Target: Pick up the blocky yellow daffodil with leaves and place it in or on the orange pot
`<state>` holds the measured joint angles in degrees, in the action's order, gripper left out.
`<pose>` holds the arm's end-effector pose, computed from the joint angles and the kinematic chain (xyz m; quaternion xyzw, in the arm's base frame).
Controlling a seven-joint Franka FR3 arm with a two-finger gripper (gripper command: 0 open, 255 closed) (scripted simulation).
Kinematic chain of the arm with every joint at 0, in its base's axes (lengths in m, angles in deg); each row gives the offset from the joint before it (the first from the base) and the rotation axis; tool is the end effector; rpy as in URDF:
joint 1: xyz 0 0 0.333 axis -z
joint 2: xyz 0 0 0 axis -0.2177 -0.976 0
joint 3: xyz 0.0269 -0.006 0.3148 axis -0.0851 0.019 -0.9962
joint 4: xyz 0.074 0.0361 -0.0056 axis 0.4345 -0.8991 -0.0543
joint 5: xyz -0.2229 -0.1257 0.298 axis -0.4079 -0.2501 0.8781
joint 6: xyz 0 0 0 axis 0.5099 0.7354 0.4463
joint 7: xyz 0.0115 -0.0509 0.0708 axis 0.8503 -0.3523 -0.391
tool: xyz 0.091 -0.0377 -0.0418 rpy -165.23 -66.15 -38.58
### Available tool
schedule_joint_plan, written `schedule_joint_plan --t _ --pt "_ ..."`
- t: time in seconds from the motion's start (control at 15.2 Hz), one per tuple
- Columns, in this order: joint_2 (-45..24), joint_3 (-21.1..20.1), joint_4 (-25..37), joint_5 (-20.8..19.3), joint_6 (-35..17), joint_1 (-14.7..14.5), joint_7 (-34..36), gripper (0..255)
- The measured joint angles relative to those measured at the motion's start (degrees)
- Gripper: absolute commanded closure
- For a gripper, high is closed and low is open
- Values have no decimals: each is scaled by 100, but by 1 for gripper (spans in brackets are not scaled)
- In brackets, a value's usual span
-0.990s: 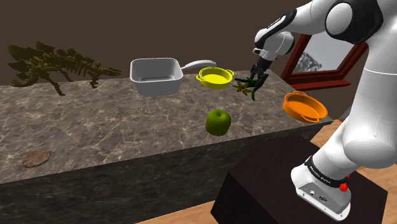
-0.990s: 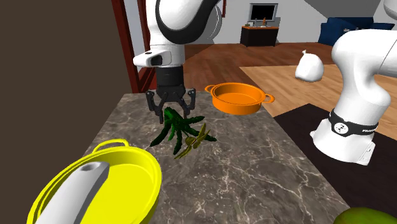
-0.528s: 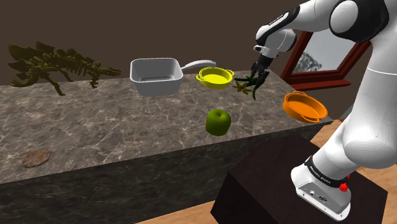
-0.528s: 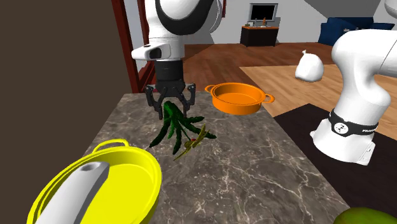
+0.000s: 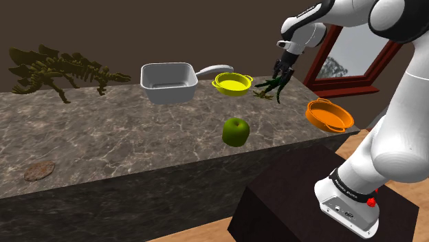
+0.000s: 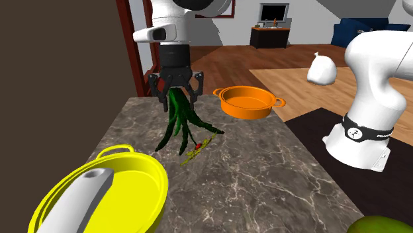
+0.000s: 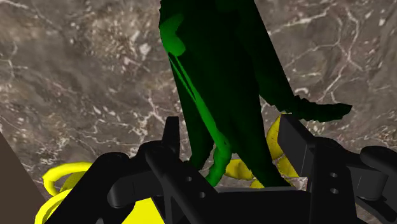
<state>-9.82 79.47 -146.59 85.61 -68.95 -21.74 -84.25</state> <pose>0.5147 -0.2820 0.3579 -0.8503 -0.5191 -0.0712 0.0504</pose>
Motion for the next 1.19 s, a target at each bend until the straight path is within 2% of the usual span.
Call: schedule_joint_plan --t 0.73,1.19 --pt "443 137 372 -449 643 -114 381 255" --pt "1564 441 -551 -1296 530 -39 347 255"
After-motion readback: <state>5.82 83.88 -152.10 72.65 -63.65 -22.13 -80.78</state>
